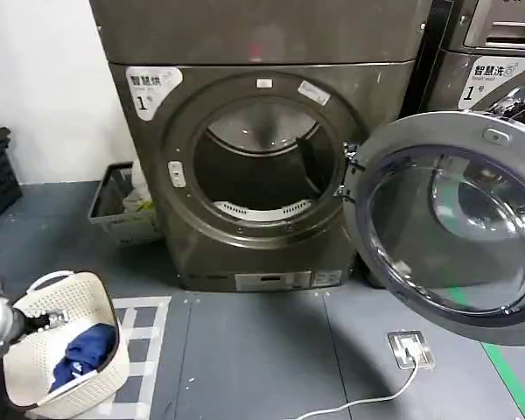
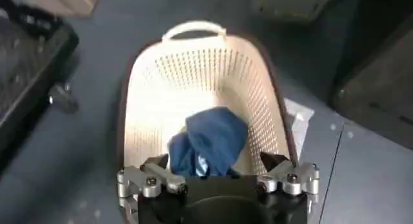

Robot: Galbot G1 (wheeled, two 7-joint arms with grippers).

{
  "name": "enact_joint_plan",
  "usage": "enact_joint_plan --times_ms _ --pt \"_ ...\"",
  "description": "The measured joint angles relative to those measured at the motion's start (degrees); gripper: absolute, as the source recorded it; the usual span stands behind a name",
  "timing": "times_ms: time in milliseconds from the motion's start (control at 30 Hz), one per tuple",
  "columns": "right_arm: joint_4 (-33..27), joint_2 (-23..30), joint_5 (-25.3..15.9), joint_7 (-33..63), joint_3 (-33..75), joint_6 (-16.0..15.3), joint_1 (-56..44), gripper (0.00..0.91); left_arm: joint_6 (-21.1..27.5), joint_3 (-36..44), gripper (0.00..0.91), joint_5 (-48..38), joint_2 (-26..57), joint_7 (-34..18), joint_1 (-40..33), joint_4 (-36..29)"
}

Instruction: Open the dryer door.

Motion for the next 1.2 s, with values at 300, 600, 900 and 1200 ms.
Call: enact_joint_plan --times_ms 300,600,900,1200 --pt "-0.20 0.16 0.25 -0.36 0.01 0.80 0.01 0.907 -0.01 0.88 0.907 -13.15 0.42 -4.18 -0.93 2.93" --pt "-0.33 0.26 0.34 -0.72 -0.07 1.77 -0.16 0.907 0.00 0.90 0.907 -15.21 0.05 -4.53 -1.29 3.75" --pt "-0.50 0.55 0.34 -1.17 -0.73 2.52 -0.10 0.907 0.01 0.73 0.907 -15.01 0.08 -3.98 -1.31 4.00" --pt "-0.56 0.60 0.42 -1.00 -0.91 2.46 -0.19 0.907 0.01 0.72 0.907 -14.87 0.29 -3.75 -1.52 4.14"
